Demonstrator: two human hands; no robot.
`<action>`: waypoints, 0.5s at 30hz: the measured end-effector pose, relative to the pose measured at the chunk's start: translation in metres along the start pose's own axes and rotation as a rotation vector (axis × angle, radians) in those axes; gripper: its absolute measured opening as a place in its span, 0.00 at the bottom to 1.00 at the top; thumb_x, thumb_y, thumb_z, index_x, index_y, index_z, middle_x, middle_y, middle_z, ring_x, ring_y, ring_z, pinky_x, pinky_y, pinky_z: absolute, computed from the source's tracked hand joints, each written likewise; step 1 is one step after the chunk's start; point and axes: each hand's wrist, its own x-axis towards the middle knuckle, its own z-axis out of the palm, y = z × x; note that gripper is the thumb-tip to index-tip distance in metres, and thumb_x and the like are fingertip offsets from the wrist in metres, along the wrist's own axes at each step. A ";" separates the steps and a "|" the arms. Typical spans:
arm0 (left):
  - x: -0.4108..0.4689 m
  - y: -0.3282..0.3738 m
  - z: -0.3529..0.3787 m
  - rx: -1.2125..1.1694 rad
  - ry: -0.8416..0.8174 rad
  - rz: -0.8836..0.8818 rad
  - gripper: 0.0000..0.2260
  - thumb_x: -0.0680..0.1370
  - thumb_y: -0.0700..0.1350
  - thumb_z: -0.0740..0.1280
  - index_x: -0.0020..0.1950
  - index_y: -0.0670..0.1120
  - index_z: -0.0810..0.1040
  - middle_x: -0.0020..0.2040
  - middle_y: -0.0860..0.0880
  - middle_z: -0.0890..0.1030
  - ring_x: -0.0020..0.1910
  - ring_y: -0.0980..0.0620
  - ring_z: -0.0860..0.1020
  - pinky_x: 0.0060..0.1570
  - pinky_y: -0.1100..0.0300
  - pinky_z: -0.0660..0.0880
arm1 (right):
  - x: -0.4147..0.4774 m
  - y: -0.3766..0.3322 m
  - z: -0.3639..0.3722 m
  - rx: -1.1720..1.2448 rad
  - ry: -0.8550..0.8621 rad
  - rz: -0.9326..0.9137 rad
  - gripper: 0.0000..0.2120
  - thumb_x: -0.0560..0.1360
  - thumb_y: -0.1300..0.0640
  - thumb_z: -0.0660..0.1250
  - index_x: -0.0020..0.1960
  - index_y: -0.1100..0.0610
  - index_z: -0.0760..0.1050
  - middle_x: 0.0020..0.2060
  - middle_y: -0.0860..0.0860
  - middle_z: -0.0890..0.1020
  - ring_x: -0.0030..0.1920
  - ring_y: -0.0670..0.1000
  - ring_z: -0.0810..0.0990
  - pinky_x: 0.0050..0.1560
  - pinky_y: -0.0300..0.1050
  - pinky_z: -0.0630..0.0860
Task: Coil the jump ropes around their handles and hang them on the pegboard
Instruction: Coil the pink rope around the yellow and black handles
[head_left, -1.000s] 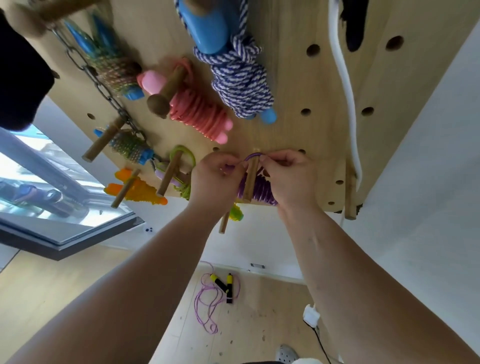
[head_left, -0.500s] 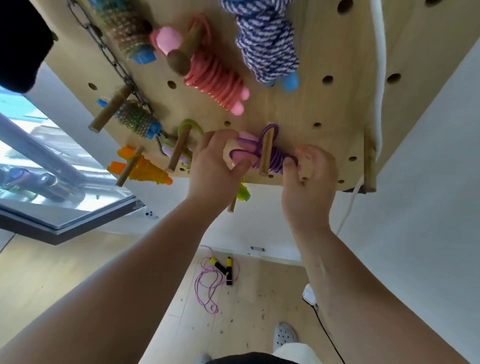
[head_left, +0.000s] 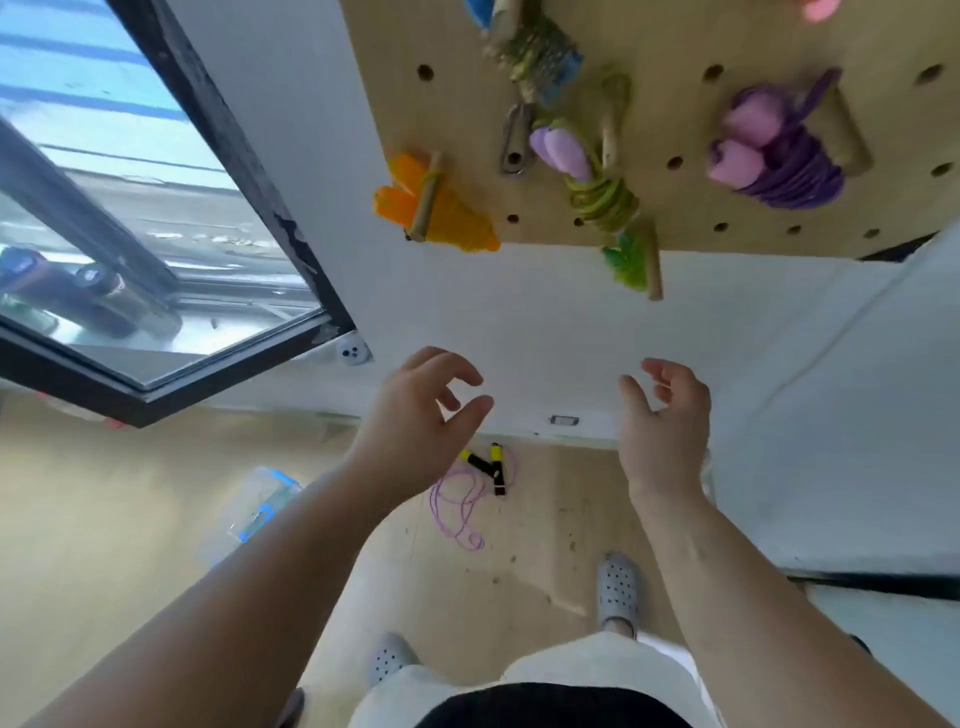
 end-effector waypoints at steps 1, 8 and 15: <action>-0.011 -0.022 -0.009 -0.013 -0.023 -0.036 0.06 0.77 0.47 0.74 0.51 0.52 0.80 0.51 0.60 0.77 0.42 0.59 0.80 0.44 0.61 0.76 | -0.019 0.004 0.013 -0.016 -0.026 0.035 0.10 0.78 0.53 0.69 0.59 0.49 0.76 0.57 0.45 0.73 0.57 0.46 0.73 0.58 0.45 0.71; -0.050 -0.163 -0.018 0.056 -0.159 -0.315 0.18 0.76 0.54 0.73 0.64 0.53 0.75 0.59 0.56 0.74 0.49 0.54 0.79 0.50 0.56 0.75 | -0.087 0.062 0.116 -0.206 -0.564 0.291 0.08 0.77 0.52 0.71 0.53 0.48 0.74 0.54 0.47 0.76 0.51 0.49 0.76 0.46 0.41 0.73; -0.037 -0.311 0.081 0.144 -0.363 -0.460 0.22 0.77 0.57 0.71 0.68 0.52 0.73 0.65 0.51 0.75 0.57 0.48 0.78 0.57 0.51 0.76 | -0.061 0.183 0.212 -0.402 -0.684 0.347 0.16 0.78 0.48 0.70 0.64 0.50 0.74 0.61 0.48 0.74 0.48 0.44 0.75 0.37 0.35 0.70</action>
